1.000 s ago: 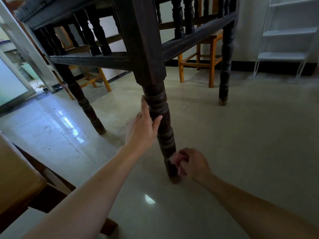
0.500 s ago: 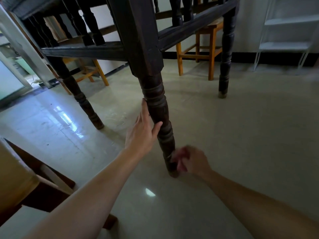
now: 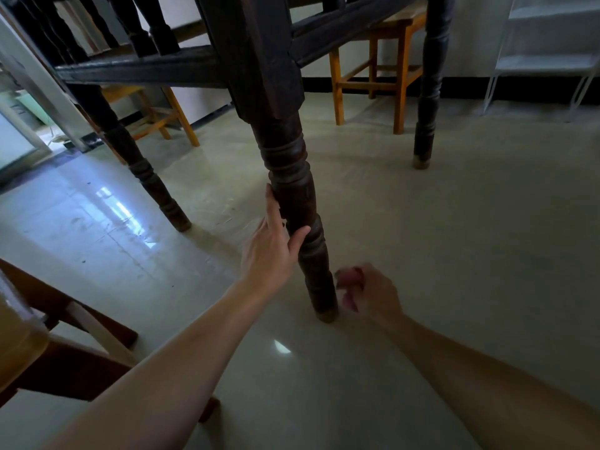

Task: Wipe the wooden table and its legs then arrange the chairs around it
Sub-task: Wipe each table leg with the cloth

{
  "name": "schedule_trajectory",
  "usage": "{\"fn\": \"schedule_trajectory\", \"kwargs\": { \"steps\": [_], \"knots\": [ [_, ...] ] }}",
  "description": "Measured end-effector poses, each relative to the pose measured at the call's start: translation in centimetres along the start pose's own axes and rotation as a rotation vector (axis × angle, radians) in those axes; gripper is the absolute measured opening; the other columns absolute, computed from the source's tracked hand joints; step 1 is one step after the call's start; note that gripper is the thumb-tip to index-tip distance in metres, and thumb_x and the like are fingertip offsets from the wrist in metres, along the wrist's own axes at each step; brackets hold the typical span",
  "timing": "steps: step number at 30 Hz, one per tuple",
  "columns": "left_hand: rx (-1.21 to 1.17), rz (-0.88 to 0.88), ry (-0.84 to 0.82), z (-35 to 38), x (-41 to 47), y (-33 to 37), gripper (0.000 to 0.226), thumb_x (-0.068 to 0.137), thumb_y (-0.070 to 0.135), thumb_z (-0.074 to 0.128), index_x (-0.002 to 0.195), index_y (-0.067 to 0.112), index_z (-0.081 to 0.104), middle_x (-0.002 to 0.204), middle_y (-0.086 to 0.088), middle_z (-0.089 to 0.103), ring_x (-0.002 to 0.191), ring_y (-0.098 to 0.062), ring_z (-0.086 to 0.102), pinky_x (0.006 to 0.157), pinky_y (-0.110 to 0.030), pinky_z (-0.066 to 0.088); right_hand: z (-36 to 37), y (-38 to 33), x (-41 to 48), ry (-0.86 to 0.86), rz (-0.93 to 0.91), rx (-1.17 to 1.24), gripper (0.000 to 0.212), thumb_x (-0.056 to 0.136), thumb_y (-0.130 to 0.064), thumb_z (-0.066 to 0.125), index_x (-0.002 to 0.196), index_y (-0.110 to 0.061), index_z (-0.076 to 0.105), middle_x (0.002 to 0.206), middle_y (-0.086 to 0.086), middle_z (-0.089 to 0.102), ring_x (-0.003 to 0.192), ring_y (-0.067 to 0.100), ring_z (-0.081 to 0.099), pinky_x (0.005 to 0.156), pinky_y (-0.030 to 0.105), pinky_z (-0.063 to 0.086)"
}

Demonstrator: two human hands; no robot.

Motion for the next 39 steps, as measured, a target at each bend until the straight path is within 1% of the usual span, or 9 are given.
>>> {"fn": "schedule_trajectory", "kwargs": {
  "steps": [3, 7, 12, 15, 18, 25, 29, 35, 39],
  "knots": [
    [-0.045, -0.019, 0.0, 0.6, 0.0, -0.4, 0.082, 0.093, 0.041, 0.054, 0.151, 0.014, 0.003, 0.125, -0.008, 0.061, 0.105, -0.023, 0.063, 0.082, -0.035, 0.048, -0.8, -2.5, 1.8, 0.235, -0.076, 0.198, 0.028, 0.092, -0.008, 0.053, 0.11, -0.029, 0.05, 0.089, -0.012, 0.062, 0.068, 0.003, 0.063, 0.055, 0.011, 0.044],
    [-0.06, -0.011, 0.022, 0.9, 0.0, -0.8, 0.082, 0.091, 0.044, 0.054, 0.151, 0.014, 0.007, 0.121, -0.008, 0.063, 0.097, -0.022, 0.065, 0.08, -0.036, 0.051, 5.2, -1.6, -1.0, 0.108, -0.046, 0.246, 0.033, 0.089, -0.045, 0.04, 0.112, -0.029, 0.057, 0.089, 0.0, 0.066, 0.071, 0.013, 0.065, 0.065, 0.027, 0.051],
    [-0.082, -0.016, 0.017, 1.1, -0.1, -0.9, 0.08, 0.091, 0.048, 0.05, 0.151, 0.016, 0.007, 0.119, -0.007, 0.063, 0.09, -0.02, 0.065, 0.077, -0.04, 0.054, 5.1, 2.7, -2.7, -0.22, 0.06, 0.152, 0.028, 0.087, 0.001, 0.051, 0.081, -0.018, 0.07, 0.065, -0.007, 0.066, 0.054, 0.01, 0.059, 0.054, 0.013, 0.042],
    [-0.086, -0.032, 0.005, 1.5, -0.3, -1.0, 0.076, 0.093, 0.046, 0.046, 0.151, 0.014, 0.009, 0.115, -0.007, 0.064, 0.084, -0.016, 0.063, 0.07, -0.032, 0.048, 2.0, 2.1, 1.3, 0.082, 0.071, -0.014, 0.032, 0.083, -0.008, 0.06, 0.11, -0.025, 0.061, 0.101, -0.004, 0.062, 0.093, 0.017, 0.06, 0.074, 0.023, 0.042],
    [-0.116, -0.033, -0.011, 2.0, -0.6, -0.9, 0.072, 0.094, 0.046, 0.04, 0.151, 0.013, 0.011, 0.112, -0.008, 0.065, 0.083, -0.019, 0.064, 0.067, -0.03, 0.045, 3.0, 0.8, 2.5, 0.086, 0.039, 0.043, 0.049, 0.084, -0.011, 0.062, 0.131, -0.022, 0.05, 0.112, -0.003, 0.057, 0.106, 0.021, 0.058, 0.08, 0.027, 0.041],
    [-0.164, -0.031, -0.009, 2.5, -0.4, -1.1, 0.07, 0.094, 0.047, 0.038, 0.15, 0.013, 0.013, 0.109, -0.004, 0.064, 0.081, -0.016, 0.061, 0.066, -0.029, 0.043, 7.1, 5.0, -0.2, -0.266, 0.282, -0.025, 0.015, 0.087, -0.015, 0.058, 0.08, -0.023, 0.068, 0.078, -0.005, 0.071, 0.085, 0.021, 0.07, 0.071, 0.027, 0.052],
    [-0.172, -0.046, -0.018, 2.7, -0.4, -1.3, 0.068, 0.096, 0.043, 0.042, 0.15, 0.016, 0.012, 0.109, -0.004, 0.063, 0.082, -0.015, 0.061, 0.066, -0.03, 0.043, 5.3, 3.5, 2.9, -0.066, 0.254, 0.025, 0.046, 0.078, -0.01, 0.069, 0.121, -0.025, 0.06, 0.117, -0.003, 0.063, 0.112, 0.019, 0.059, 0.086, 0.025, 0.043],
    [-0.191, -0.067, -0.077, 1.7, -0.2, -1.4, 0.065, 0.096, 0.044, 0.044, 0.149, 0.023, 0.013, 0.114, -0.001, 0.063, 0.087, -0.018, 0.064, 0.072, -0.038, 0.053, 9.6, 4.0, -2.3, -0.525, 0.208, -0.112, 0.036, 0.077, 0.007, 0.053, 0.101, -0.015, 0.069, 0.107, 0.006, 0.071, 0.073, 0.009, 0.063, 0.064, 0.025, 0.049],
    [-0.109, -0.109, -0.183, 0.5, 0.4, -1.5, 0.057, 0.095, 0.048, 0.047, 0.143, 0.024, 0.029, 0.115, 0.002, 0.062, 0.095, -0.018, 0.062, 0.071, -0.031, 0.045, 6.7, 1.4, -3.2, -0.537, 0.1, -0.014, 0.043, 0.083, 0.009, 0.049, 0.093, -0.024, 0.074, 0.086, -0.009, 0.068, 0.067, 0.005, 0.062, 0.051, 0.015, 0.048]
  ]
}}
Point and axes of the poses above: each hand's wrist, its own x-axis towards the middle knuckle, its own z-axis out of the palm, y = z × x, the point moved 2 cm from there along x, towards the middle knuckle
